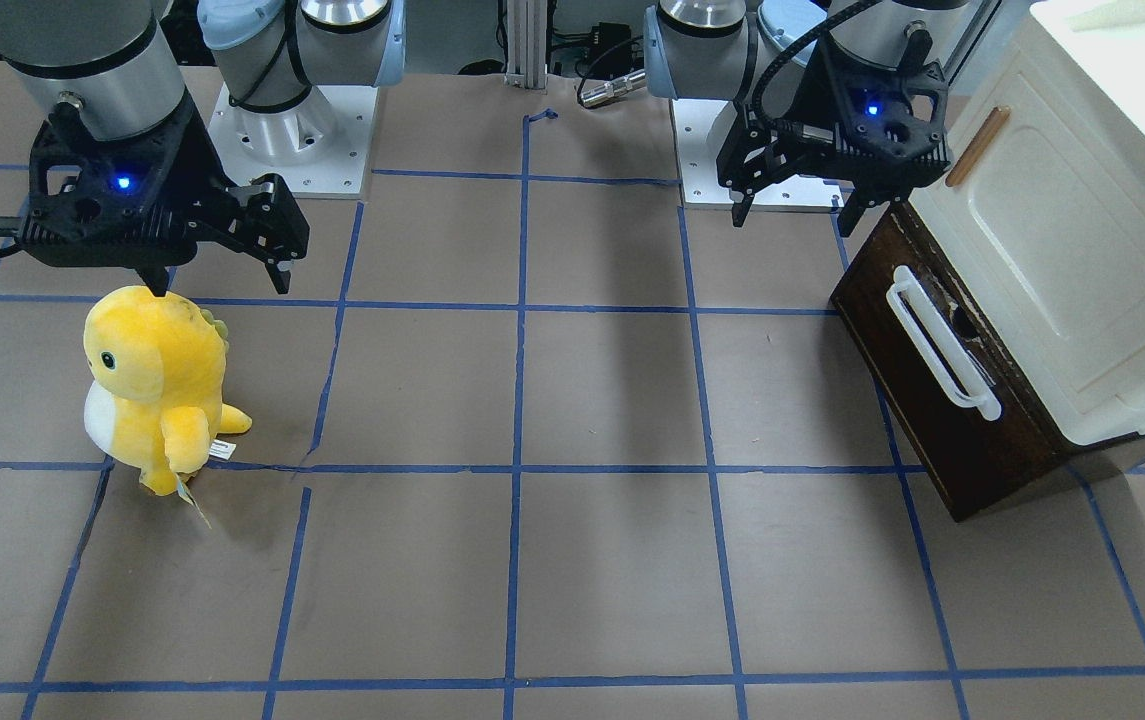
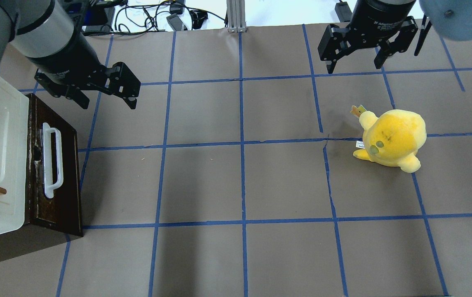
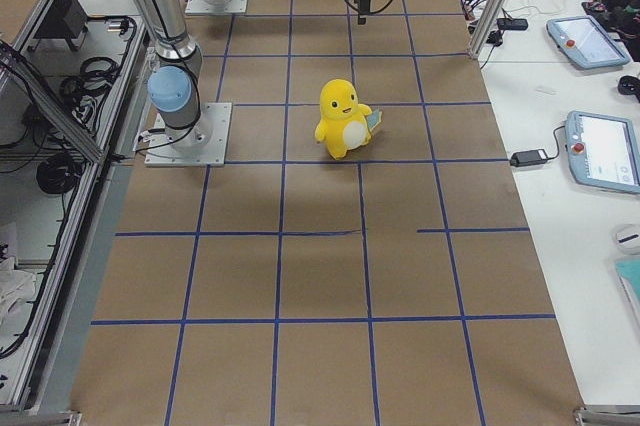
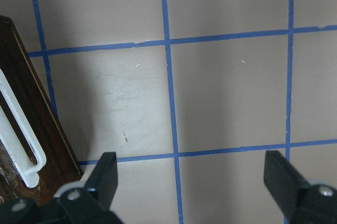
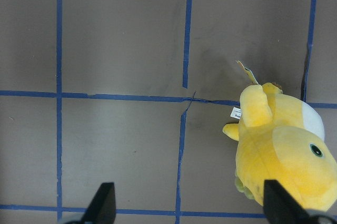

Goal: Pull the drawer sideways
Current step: 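Move the left gripper toward the white handle of the wooden drawer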

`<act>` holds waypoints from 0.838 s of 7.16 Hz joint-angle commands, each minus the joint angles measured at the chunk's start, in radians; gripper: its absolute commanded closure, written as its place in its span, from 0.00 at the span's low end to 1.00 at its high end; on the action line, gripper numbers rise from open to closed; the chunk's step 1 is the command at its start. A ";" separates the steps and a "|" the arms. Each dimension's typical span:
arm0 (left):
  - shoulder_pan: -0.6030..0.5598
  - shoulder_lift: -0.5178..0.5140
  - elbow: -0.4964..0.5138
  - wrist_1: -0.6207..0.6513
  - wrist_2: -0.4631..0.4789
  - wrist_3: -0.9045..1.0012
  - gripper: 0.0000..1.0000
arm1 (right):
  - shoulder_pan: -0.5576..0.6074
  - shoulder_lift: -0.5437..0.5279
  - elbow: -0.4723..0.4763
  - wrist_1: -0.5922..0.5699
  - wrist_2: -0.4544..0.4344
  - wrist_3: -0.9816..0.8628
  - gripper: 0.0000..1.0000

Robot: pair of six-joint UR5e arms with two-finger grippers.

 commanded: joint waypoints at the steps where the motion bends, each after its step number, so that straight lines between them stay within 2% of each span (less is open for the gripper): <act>1: 0.004 -0.002 0.002 0.000 0.006 0.000 0.00 | 0.000 0.000 0.000 0.000 0.001 0.000 0.00; 3: 0.001 -0.013 0.008 0.006 -0.001 -0.021 0.00 | 0.000 0.000 0.000 0.000 0.000 0.000 0.00; 4: 0.004 -0.019 -0.007 0.067 0.002 -0.039 0.00 | 0.000 0.000 0.000 0.000 0.001 -0.002 0.00; 6: 0.004 -0.053 -0.022 0.084 0.009 -0.073 0.00 | 0.000 0.000 0.000 0.000 0.001 -0.002 0.00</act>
